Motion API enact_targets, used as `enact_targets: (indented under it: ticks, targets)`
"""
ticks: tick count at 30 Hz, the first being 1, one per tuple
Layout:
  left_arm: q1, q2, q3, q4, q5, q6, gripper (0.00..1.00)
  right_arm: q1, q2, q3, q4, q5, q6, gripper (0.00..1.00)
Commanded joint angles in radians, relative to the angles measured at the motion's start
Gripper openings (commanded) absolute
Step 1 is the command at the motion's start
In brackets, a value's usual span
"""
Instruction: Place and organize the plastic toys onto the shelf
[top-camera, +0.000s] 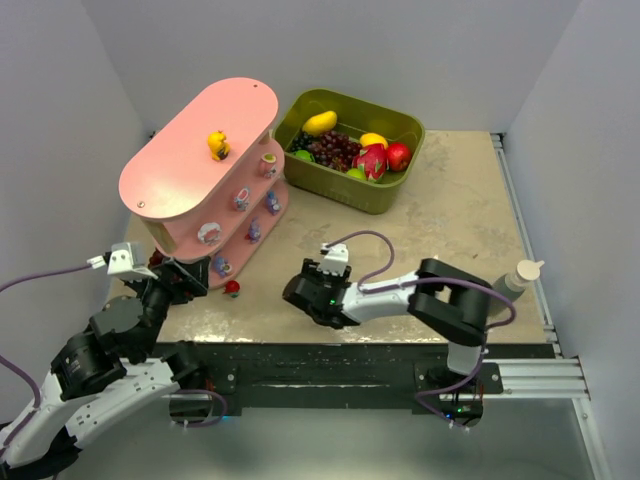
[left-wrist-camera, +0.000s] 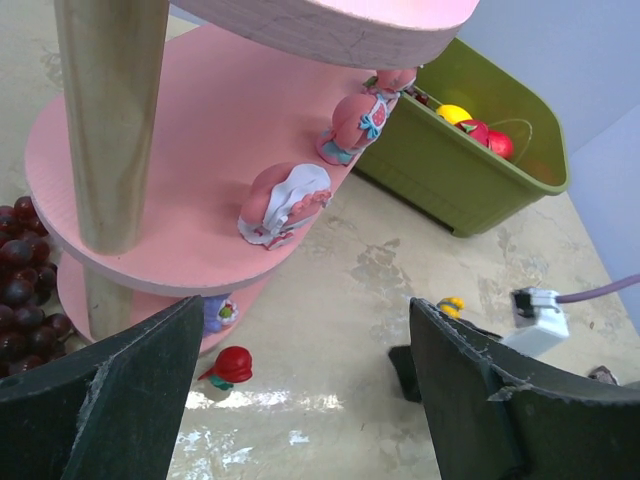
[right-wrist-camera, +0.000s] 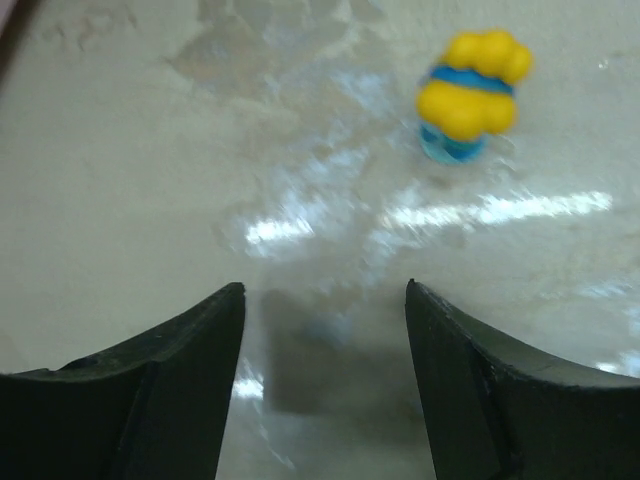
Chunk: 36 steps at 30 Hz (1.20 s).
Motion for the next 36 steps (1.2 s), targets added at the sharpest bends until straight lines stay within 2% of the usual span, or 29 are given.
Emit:
enact_targets:
  ticks: [1,5,6,10,17,20,24,27,36]
  targets:
    - [0.001,-0.008,0.012,0.055,-0.001,0.029,0.88,0.000,0.209,0.161,-0.277,0.152,0.263,0.68]
    - [0.001,-0.025,0.019,0.058,-0.016,0.040,0.88,-0.002,0.328,0.255,-0.384,0.183,0.362,0.67]
    - [0.001,-0.029,0.017,0.058,-0.018,0.041,0.88,-0.002,0.345,0.272,-0.483,0.198,0.406,0.67]
    - [0.001,-0.046,0.009,0.062,-0.024,0.044,0.88,0.003,0.389,0.306,-0.682,0.214,0.613,0.68]
    - [0.001,-0.026,0.006,0.070,-0.029,0.055,0.88,0.006,0.379,0.312,-0.779,0.260,0.646,0.68]
    - [0.001,-0.008,0.025,0.046,-0.030,0.048,0.88,-0.008,0.387,0.323,-0.741,0.270,0.589,0.69]
    - [0.001,-0.006,0.034,0.038,-0.024,0.037,0.88,-0.049,0.363,0.278,-0.531,0.264,0.422,0.68]
    - [0.001,-0.008,0.031,0.038,-0.024,0.028,0.88,-0.082,0.369,0.272,-0.469,0.266,0.327,0.68]
    - [0.001,0.015,0.029,0.032,-0.042,0.020,0.88,-0.134,0.419,0.286,-0.334,0.281,0.181,0.63]
